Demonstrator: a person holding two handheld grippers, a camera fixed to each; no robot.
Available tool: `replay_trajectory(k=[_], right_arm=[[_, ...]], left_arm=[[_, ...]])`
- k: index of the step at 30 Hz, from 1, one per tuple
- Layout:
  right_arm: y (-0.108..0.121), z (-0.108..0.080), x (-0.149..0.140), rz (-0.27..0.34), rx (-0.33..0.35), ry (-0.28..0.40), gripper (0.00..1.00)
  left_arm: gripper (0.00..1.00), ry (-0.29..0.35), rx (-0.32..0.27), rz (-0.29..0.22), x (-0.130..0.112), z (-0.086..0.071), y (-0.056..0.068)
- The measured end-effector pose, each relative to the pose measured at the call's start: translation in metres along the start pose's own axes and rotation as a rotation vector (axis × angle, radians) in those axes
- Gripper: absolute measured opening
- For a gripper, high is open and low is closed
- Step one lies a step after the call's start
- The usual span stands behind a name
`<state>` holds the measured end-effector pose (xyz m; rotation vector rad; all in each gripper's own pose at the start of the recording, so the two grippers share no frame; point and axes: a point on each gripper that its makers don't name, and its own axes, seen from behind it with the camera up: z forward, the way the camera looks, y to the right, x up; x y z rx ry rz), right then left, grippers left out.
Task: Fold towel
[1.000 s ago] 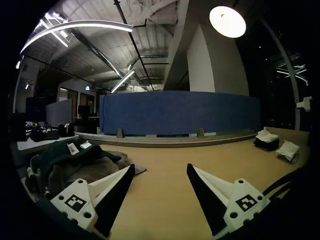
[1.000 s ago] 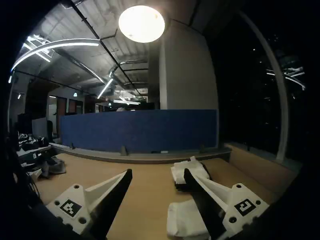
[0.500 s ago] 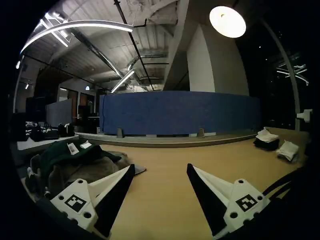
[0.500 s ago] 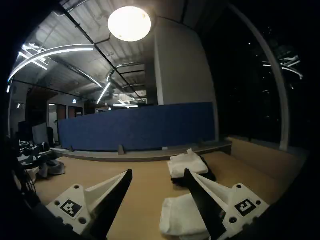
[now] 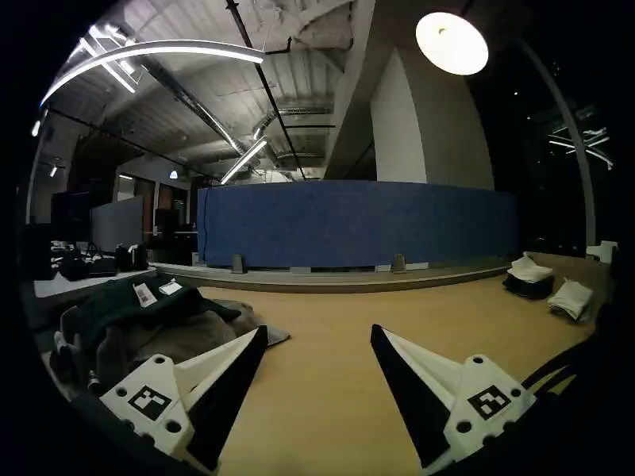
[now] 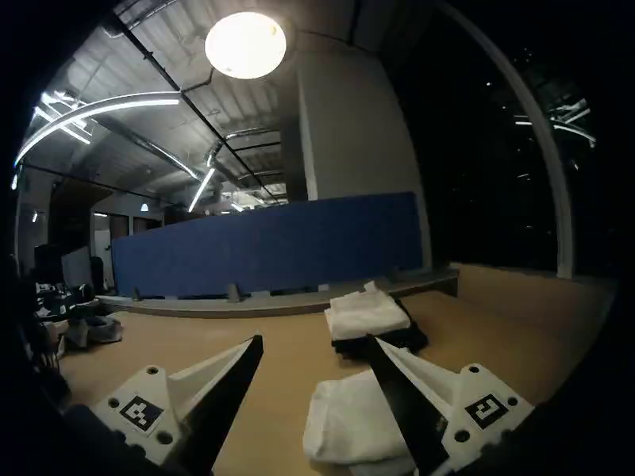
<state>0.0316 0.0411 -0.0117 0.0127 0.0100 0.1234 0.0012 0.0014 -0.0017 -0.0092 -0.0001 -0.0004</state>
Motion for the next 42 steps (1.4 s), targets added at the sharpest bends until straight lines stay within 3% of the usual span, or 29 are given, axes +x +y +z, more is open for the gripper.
replay_trajectory(k=[18,42], right_arm=[[-0.013,0.003,-0.016,0.002,0.016,-0.001,1.0],[-0.007,0.014,-0.015,0.02,0.005,0.001,1.0]], left_arm=[[0.97,0.0,0.0,0.0,0.0,0.001,0.0],[0.97,0.0,0.0,0.0,0.0,0.001,0.001]])
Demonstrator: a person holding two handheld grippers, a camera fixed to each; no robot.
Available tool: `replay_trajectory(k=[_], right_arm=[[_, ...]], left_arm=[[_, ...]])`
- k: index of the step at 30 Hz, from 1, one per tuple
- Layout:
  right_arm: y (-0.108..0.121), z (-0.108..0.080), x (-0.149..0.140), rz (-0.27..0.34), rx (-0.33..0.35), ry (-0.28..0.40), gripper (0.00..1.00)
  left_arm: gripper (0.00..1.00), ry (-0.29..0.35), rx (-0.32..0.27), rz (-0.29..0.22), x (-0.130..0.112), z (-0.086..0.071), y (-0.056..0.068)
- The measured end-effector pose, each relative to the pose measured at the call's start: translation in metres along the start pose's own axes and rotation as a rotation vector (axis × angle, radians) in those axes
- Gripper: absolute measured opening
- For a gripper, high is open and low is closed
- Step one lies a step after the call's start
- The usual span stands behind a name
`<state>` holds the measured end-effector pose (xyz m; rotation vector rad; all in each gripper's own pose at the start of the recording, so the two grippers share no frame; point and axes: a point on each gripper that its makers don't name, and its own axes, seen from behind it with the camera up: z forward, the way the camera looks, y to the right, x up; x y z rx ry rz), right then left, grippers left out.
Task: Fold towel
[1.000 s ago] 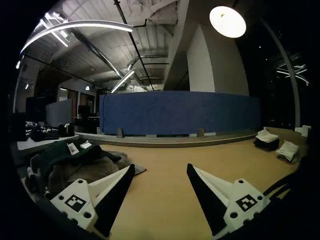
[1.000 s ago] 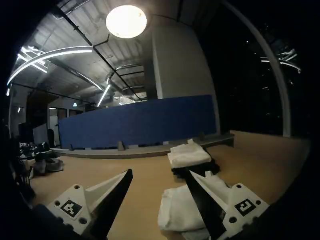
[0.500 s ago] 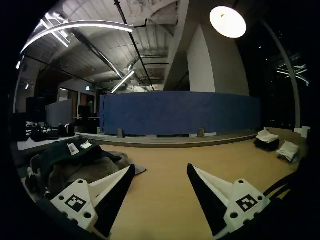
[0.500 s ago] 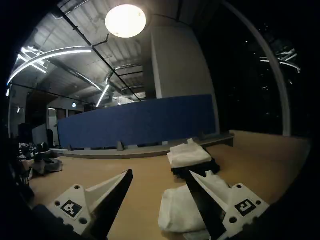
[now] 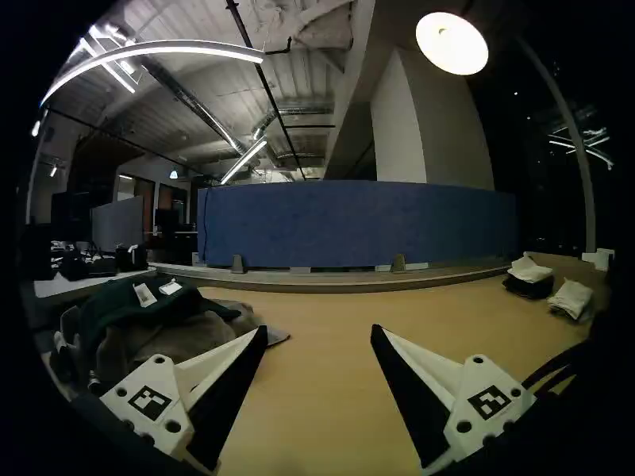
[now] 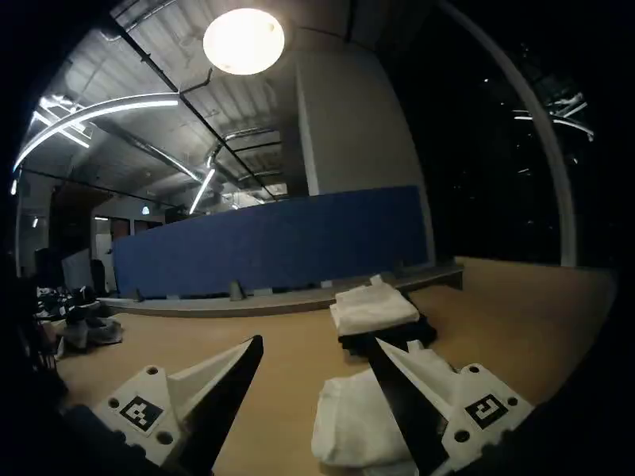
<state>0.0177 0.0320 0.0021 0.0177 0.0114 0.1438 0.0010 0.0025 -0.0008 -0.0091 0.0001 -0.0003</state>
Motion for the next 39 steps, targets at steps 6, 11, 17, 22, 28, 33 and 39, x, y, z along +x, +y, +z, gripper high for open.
replay_trajectory(k=[6,11,17,22,28,33,39], right_arm=[[-0.003,0.0,-0.002,0.006,0.004,-0.001,1.0],[-0.007,0.0,-0.004,0.012,0.006,-0.005,1.0],[-0.012,0.0,-0.007,0.012,0.001,-0.006,1.0],[-0.015,0.0,-0.012,-0.006,-0.003,-0.01,1.0],[-0.021,-0.001,-0.016,-0.047,-0.001,-0.009,1.0],[-0.025,-0.001,-0.018,-0.076,-0.002,-0.011,1.0],[-0.035,-0.002,-0.017,-0.125,0.0,-0.013,1.0]], left_arm=[[0.96,0.0,0.0,0.0,0.0,0.0,0.0],[0.96,0.0,0.0,0.0,0.0,0.0,0.0],[0.96,0.0,0.0,0.0,0.0,0.0,-0.001],[0.96,0.0,0.0,0.0,0.0,0.0,0.0],[0.97,0.0,0.0,0.0,0.0,0.0,0.0],[0.97,0.0,0.0,0.0,0.0,0.001,-0.001],[0.96,0.0,0.0,0.0,0.0,0.001,-0.001]])
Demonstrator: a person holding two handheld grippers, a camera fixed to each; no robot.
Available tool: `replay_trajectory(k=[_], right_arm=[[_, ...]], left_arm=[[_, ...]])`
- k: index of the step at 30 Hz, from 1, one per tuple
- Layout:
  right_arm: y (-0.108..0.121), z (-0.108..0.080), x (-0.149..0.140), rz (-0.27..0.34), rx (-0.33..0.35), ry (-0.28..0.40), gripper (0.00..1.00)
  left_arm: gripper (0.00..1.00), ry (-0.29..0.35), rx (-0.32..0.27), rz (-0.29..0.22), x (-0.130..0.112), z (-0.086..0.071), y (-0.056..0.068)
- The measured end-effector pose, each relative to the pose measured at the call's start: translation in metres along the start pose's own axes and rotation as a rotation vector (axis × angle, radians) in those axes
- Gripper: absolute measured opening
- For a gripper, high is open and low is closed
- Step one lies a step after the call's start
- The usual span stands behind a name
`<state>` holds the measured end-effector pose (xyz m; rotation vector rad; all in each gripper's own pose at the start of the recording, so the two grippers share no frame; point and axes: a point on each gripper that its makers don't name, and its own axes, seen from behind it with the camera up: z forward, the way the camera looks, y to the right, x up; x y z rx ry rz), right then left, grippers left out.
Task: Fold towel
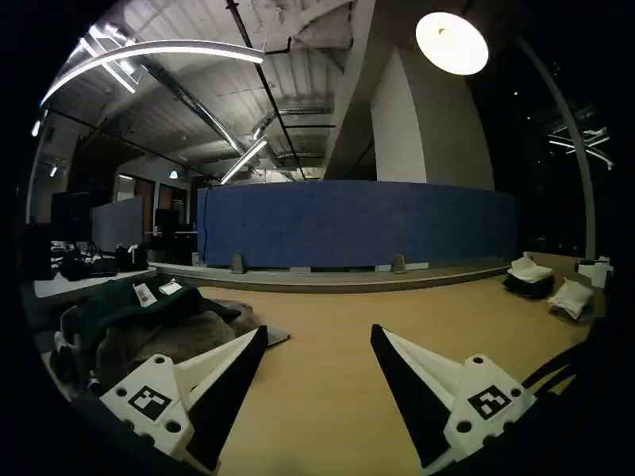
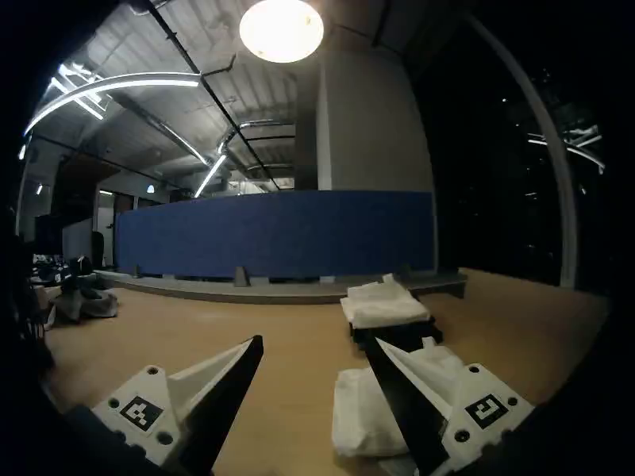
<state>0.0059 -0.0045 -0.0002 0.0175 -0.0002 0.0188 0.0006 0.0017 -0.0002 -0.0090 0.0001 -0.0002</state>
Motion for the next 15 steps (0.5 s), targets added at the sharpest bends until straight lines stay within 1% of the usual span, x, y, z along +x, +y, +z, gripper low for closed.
replay_trajectory(k=[3,15], right_arm=[[-0.0027,0.0003,-0.003,-0.022,-0.002,0.001,1.0],[-0.0033,-0.0012,-0.0065,-0.018,-0.006,0.0,1.0]], left_arm=[[0.96,0.0,0.0,0.0,-0.0001,-0.0002,0.0],[0.96,0.0,0.0,0.0,-0.0002,0.0002,0.0]])
